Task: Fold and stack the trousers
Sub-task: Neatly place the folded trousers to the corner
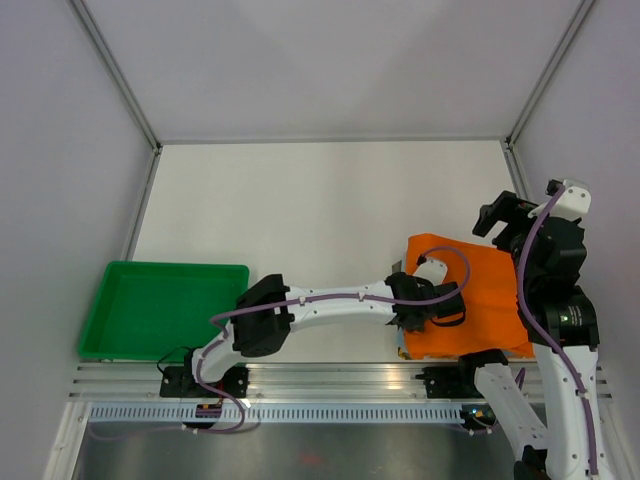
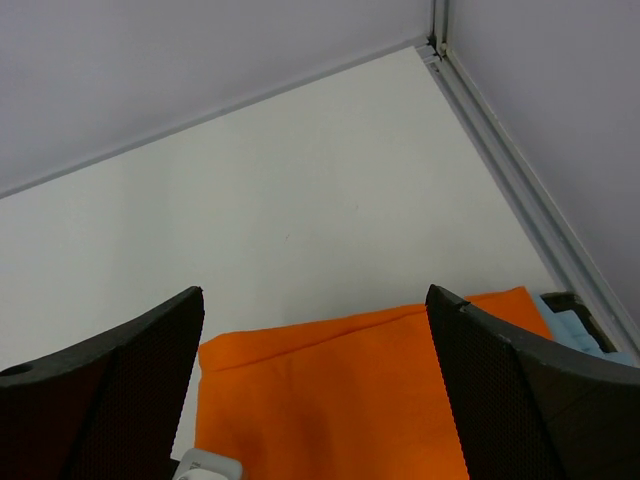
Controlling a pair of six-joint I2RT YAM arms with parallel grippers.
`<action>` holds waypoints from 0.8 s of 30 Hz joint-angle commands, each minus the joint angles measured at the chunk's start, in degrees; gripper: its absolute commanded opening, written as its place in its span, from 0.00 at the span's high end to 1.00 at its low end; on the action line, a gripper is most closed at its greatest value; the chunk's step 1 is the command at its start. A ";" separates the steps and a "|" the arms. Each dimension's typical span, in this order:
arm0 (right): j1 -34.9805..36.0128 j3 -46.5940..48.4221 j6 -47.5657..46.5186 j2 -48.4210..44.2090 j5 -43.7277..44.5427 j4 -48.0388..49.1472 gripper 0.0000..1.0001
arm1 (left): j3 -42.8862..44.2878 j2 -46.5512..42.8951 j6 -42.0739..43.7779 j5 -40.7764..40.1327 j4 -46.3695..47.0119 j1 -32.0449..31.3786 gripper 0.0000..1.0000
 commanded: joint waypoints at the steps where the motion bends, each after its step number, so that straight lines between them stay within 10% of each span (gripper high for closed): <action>1: 0.42 3.91 0.39 0.34 4.11 -0.97 0.02 | 3.01 3.03 1.90 3.97 13.93 -0.19 0.98; 19: 0.42 4.36 0.30 1.49 -2.04 -1.24 0.02 | 4.09 3.31 2.53 2.22 14.91 0.51 0.96; 24: 0.42 3.39 1.00 2.36 -9.60 0.68 0.02 | -7.34 -11.60 2.79 -2.18 15.08 1.39 0.54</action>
